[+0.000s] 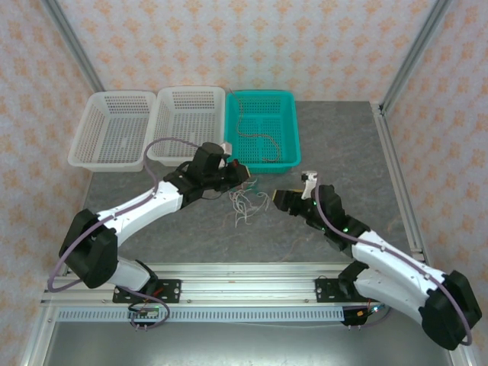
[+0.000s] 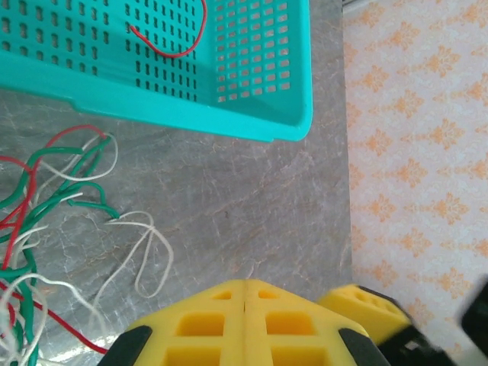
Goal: Untangle the cables
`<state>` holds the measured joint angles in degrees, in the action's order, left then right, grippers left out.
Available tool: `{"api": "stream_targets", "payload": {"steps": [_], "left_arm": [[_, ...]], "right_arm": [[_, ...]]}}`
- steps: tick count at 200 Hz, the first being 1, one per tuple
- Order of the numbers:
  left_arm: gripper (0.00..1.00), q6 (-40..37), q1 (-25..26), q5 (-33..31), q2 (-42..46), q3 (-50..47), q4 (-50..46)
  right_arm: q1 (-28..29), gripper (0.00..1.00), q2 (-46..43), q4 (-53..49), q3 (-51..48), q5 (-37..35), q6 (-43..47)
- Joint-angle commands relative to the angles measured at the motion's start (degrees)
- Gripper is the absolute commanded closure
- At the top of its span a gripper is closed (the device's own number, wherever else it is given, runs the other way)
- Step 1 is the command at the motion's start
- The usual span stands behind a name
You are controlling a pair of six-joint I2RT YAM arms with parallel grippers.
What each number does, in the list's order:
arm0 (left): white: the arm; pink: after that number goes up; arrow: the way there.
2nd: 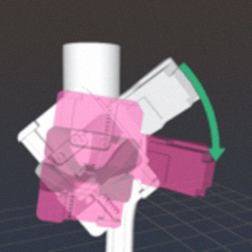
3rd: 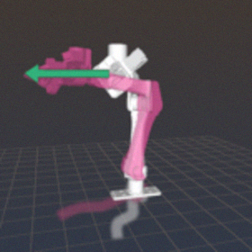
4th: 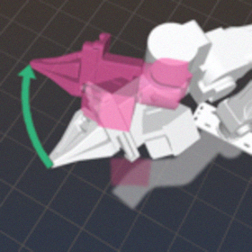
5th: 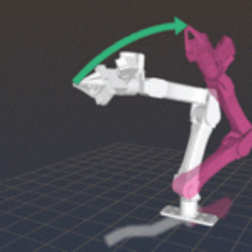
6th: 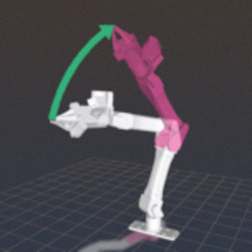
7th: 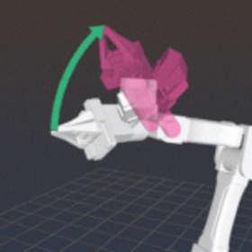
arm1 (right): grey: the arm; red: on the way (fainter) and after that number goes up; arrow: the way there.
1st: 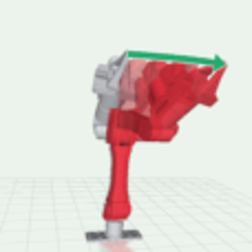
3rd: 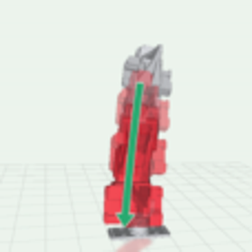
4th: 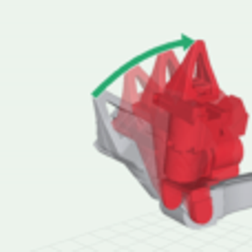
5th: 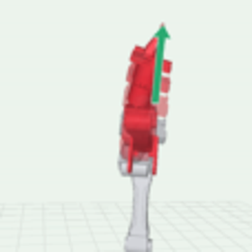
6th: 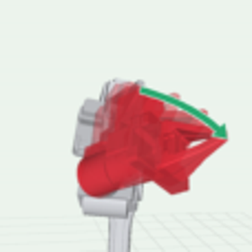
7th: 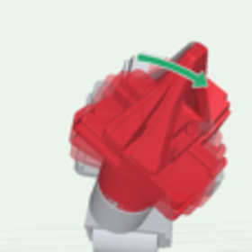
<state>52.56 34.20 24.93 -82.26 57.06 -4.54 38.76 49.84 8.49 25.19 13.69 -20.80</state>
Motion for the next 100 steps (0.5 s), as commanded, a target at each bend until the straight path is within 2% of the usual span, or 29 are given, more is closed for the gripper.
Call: {"api": "stream_targets", "payload": {"steps": [1, 36, 64, 71, 87, 100], "left_arm": [[1.00, -1.40, 0.82, 0.35, -0.11, 2.46, -0.10], [1.00, -0.23, 1.18, 0.74, 1.04, 3.67, -0.52], [1.00, 0.63, 2.22, 1.04, 3.35, 4.01, -0.57], [1.00, 0.39, 2.53, 1.17, 3.97, 4.31, -0.86], [1.00, 0.36, 2.89, 1.36, 5.55, 4.94, -1.92], [1.00, 0.90, 2.89, 0.89, 7.54, 5.16, -2.68]], "right_arm": [[4.17, 0.34, 2.95, 10.63, -0.35, 0.95, 13.72], [4.39, 0.35, 22.23, 44.96, -4.40, 4.02, 18.92], [4.57, 0.39, 35.87, 53.74, -0.31, 9.49, 21.05], [4.57, 0.44, 38.44, 55.79, 0.43, 8.60, 20.72], [4.57, 0.66, 43.72, 60.66, 1.03, 4.08, 20.34], [4.57, 0.78, 46.05, 59.53, 2.26, 2.93, 20.31]]}}
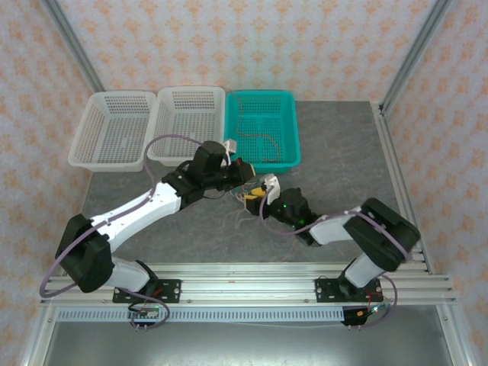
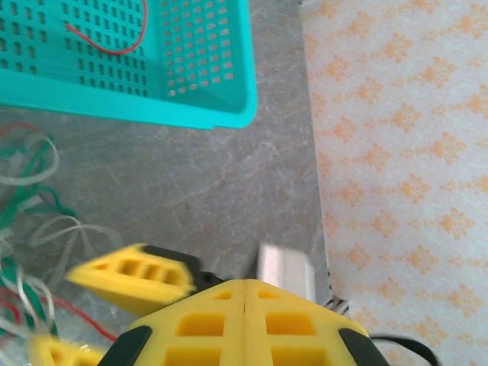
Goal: Untangle the cables
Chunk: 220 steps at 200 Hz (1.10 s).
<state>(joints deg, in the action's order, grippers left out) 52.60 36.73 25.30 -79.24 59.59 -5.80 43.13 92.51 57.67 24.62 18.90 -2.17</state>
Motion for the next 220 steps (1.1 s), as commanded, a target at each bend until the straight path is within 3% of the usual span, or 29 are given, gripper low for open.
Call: {"api": "stream_targets", "payload": {"steps": [1, 27, 47, 67, 98, 147, 168, 181, 205, 220], "left_arm": [[1.00, 0.85, 0.36, 0.44, 4.66, 2.63, -1.41], [1.00, 0.44, 0.23, -2.51, 9.75, 4.64, -3.91], [1.00, -1.83, -0.89, -7.83, 13.14, 7.94, -9.57], [1.00, -2.29, -5.08, -11.21, 15.96, 9.57, -12.91], [1.00, 0.77, -11.90, -10.26, 18.07, 8.71, -12.44], [1.00, -0.78, -12.22, -8.39, 17.23, 5.91, -12.98], [1.00, -0.73, -12.24, -9.17, 17.28, 2.96, -13.53], [1.00, -0.21, -12.23, -8.45, 17.37, 0.59, -12.54], [1.00, 1.64, -11.49, -4.95, 16.31, -3.99, -8.62], [1.00, 1.86, -9.95, -4.71, 15.47, -5.69, -7.53]], "right_arm": [[0.20, 0.78, 3.47, 10.04, 2.94, -2.19, 1.75], [0.20, 0.90, 4.84, 1.30, 4.58, 0.35, 1.35], [0.13, 0.91, 5.21, 1.56, 1.46, 0.13, 1.75], [-0.61, 0.90, 2.83, 2.91, -2.37, -1.26, 1.39], [-1.54, 0.92, -1.82, -8.67, -1.73, -0.03, 2.05], [-1.54, 1.00, -10.25, -13.50, -9.20, -0.21, 1.82], [-1.55, 1.00, -16.92, -17.61, -13.45, -6.82, 0.48], [-1.56, 0.90, -22.67, -19.99, -14.92, -9.35, -1.50], [-1.56, 0.55, -35.61, -28.06, -13.28, -5.09, -2.68], [-1.56, 0.45, -41.21, -28.75, -12.08, -1.03, -1.61]]}}
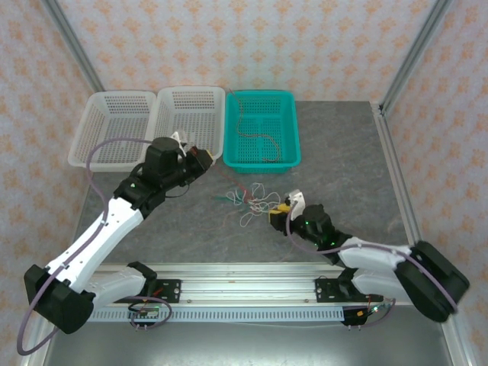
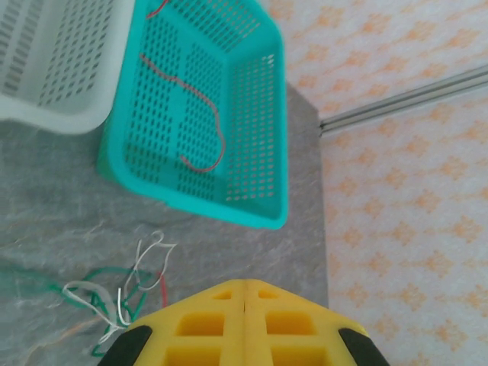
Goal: Untangle the cables
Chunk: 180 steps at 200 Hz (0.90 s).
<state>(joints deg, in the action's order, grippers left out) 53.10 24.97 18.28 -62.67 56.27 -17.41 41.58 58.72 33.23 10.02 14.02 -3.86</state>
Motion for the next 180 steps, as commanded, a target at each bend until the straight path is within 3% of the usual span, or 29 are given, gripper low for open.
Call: {"api": "stream_targets", "payload": {"steps": [1, 34, 76, 91, 116, 135, 164, 180], "left_arm": [[1.00, 1.37, 1.95, 2.30, -1.11, -2.38, 4.11], [1.00, 0.95, 4.33, 1.79, -2.44, -3.18, 4.54], [1.00, 0.09, 4.37, -0.43, -1.62, -1.56, 2.70], [1.00, -0.19, 4.36, -0.56, -1.46, -1.08, 2.25], [1.00, -0.18, 4.30, -0.22, -1.66, -0.45, 2.42], [1.00, -0.34, 4.30, -0.13, -1.45, 0.27, 2.12], [1.00, -2.95, 1.80, -2.62, 1.89, 2.64, -1.30], [1.00, -5.83, -0.21, -7.13, 5.04, 4.16, -3.74]], "right_arm": [[0.03, 0.45, -7.67, -4.32, 2.62, 4.05, 0.16], [0.12, 0.37, -4.43, -2.09, 8.09, 9.86, 1.11], [0.42, 0.31, 15.99, 10.04, 11.64, 13.97, -0.24], [1.48, 0.27, 21.88, 8.10, 15.29, 19.32, 3.07], [2.09, 0.24, 30.96, 7.81, 19.37, 21.55, 4.96], [2.10, 0.31, 35.37, 6.61, 21.87, 20.07, 6.02], [2.10, 0.63, 38.87, -12.34, 29.15, 16.68, 11.95], [2.11, 0.70, 40.05, -13.64, 27.78, 13.08, 12.47]]}}
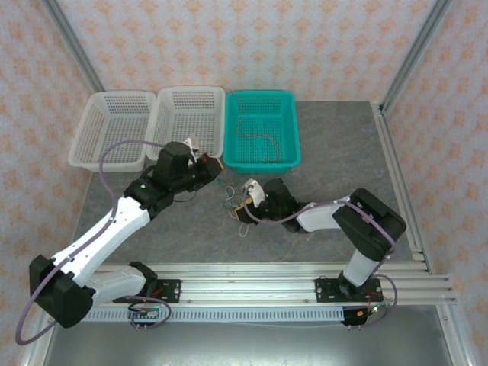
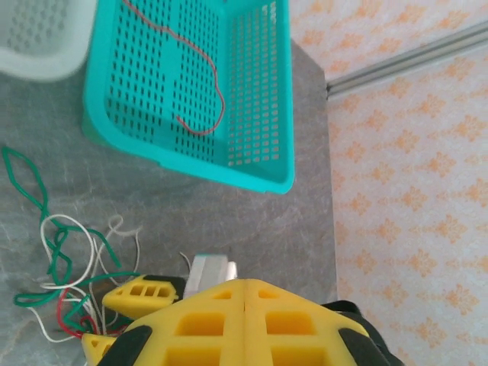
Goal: Untangle the cables
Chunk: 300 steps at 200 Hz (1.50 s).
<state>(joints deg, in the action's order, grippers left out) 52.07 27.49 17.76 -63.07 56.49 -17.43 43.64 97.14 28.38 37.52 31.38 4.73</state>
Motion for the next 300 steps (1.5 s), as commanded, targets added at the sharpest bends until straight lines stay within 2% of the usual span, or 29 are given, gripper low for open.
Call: {"api": "stream_targets", "payload": {"steps": [1, 37, 72, 97, 115, 128, 150, 172, 207, 234, 250, 265, 286, 300], "left_arm": [[1.00, -4.93, -2.84, -6.87, 5.64, 4.00, -3.91], [1.00, -6.28, -11.20, -9.07, 7.48, 6.79, -9.31], [1.00, -5.34, -21.79, -3.94, 5.37, 7.26, -10.34], [1.00, -5.90, -24.32, -3.09, 3.98, 5.23, -9.70], [1.00, -5.72, -23.71, 3.62, 2.70, 0.99, -3.84], [1.00, -6.95, -20.77, 7.11, 1.58, -1.78, -0.07], [1.00, -11.46, -13.39, 3.97, -0.15, -3.72, -1.37], [1.00, -11.44, -10.63, 0.91, -1.57, -6.37, -1.12], [0.55, -11.97, -10.53, -2.14, -1.87, -8.49, -0.45], [0.41, -12.59, -10.52, -3.94, 1.27, -8.04, -1.76], [0.40, -12.13, -10.45, -5.61, 3.72, -7.61, -5.00], [0.39, -7.34, -10.31, -5.14, 5.97, -8.90, -6.51], [0.40, 0.95, -7.26, 1.32, 7.03, -14.41, 1.70], [0.44, -2.60, -2.83, 2.56, 4.80, -13.59, 3.59]], "right_arm": [[0.05, 0.70, 1.64, -8.74, 0.11, -4.51, 3.88], [-0.22, 0.69, 0.53, -10.36, -4.31, -7.13, 0.62], [-0.40, 0.72, -0.02, -9.49, -7.41, -7.01, -3.52], [-0.40, 0.77, -1.14, -8.29, -8.61, -7.21, -4.92], [-0.44, 0.81, -3.45, -7.55, -9.45, -6.54, -5.08], [-0.40, 0.85, -5.78, -7.46, -9.57, -6.12, -4.83], [-0.40, 0.92, -9.88, -7.56, -9.48, -5.94, -3.72], [-0.40, 0.99, -12.96, -7.73, -9.14, -6.02, -2.13], [-0.48, 1.00, -15.20, -9.92, -8.21, -5.79, -0.14], [-0.48, 1.00, -15.24, -11.06, -7.99, -5.80, 0.50], [-0.48, 1.00, -15.12, -11.24, -7.82, -6.00, 0.81], [-0.48, 1.00, -14.90, -12.06, -7.40, -6.26, 1.24], [-0.48, 1.00, -14.45, -13.08, -6.87, -6.50, 2.02], [-0.45, 1.00, -13.77, -13.50, -6.46, -6.84, 2.28]]}}
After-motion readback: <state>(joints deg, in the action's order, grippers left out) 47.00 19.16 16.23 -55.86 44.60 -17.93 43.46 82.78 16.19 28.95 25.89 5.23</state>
